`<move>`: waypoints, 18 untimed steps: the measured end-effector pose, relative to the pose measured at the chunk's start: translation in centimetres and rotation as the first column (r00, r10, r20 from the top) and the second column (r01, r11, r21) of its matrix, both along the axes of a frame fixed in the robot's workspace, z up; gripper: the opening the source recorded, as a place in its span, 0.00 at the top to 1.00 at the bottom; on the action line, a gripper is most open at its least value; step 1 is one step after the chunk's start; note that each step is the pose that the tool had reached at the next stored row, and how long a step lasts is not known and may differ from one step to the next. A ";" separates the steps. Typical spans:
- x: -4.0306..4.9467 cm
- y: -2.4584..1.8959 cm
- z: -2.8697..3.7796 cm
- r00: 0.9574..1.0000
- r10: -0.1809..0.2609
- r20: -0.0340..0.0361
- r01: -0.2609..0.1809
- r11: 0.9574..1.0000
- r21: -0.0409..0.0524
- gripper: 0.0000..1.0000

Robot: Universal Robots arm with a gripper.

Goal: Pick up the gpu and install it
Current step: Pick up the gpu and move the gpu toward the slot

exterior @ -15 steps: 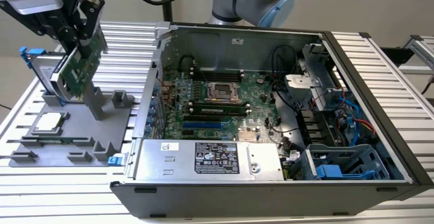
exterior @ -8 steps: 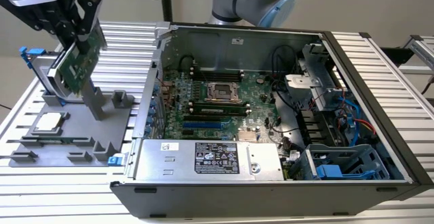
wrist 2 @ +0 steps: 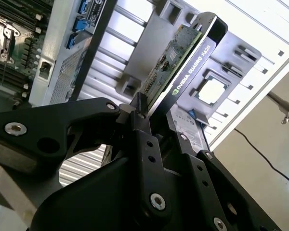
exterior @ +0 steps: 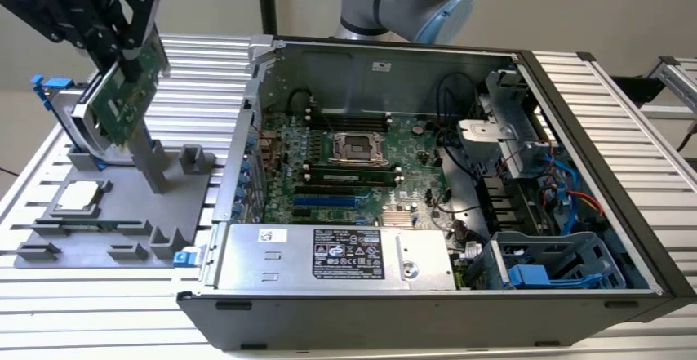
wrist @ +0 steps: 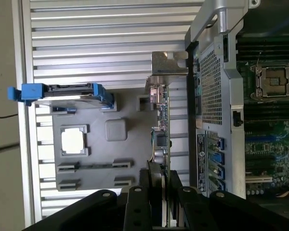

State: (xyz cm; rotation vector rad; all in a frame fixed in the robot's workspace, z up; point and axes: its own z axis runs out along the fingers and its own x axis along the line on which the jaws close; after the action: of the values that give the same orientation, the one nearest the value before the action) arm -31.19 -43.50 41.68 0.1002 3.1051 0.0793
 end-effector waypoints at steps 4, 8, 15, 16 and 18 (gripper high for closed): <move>0.00 0.00 0.12 1.000 0.000 0.000 0.000 1.000 0.000 1.00; 0.00 0.00 0.14 1.000 0.000 0.000 0.000 1.000 0.000 1.00; 0.39 0.00 0.14 1.000 0.000 0.000 0.000 1.000 0.000 1.00; 0.51 0.00 0.14 1.000 0.000 0.000 0.000 1.000 0.000 1.00; 0.79 0.00 0.14 1.000 0.000 0.000 0.000 1.000 0.000 1.00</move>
State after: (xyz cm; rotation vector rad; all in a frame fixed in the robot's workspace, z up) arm -30.41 -43.51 41.82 0.1001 3.1050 0.0793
